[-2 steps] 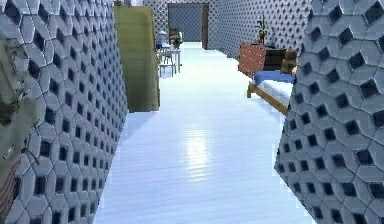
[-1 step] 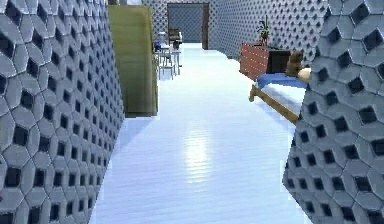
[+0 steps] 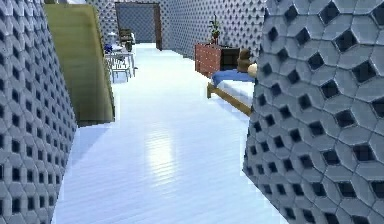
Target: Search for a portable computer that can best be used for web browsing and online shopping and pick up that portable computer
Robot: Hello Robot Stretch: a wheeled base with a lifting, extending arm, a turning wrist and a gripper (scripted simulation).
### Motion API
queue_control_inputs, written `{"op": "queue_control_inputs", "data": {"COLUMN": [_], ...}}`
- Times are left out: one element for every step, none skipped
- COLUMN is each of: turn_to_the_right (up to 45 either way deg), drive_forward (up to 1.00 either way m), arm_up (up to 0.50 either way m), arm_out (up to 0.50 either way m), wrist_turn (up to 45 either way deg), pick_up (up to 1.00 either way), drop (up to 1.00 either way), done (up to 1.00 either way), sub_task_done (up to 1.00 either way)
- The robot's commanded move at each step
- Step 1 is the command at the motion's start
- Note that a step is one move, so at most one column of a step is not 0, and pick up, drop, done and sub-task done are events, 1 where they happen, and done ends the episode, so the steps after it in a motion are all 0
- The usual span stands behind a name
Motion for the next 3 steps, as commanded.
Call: {"op": "queue_control_inputs", "data": {"turn_to_the_right": [0.0, -6.0, 0.0], "drive_forward": [0.05, 0.00, 1.00], "arm_up": [0.00, 0.00, 0.00], "arm_out": [0.00, 0.00, 0.00], "wrist_turn": [0.0, 0.0, 0.0], "pick_up": [0.00, 0.00, 0.00], "drop": [0.00, 0.00, 0.00], "done": [0.00, 0.00, 0.00], "sub_task_done": [0.00, 0.00, 0.00]}}
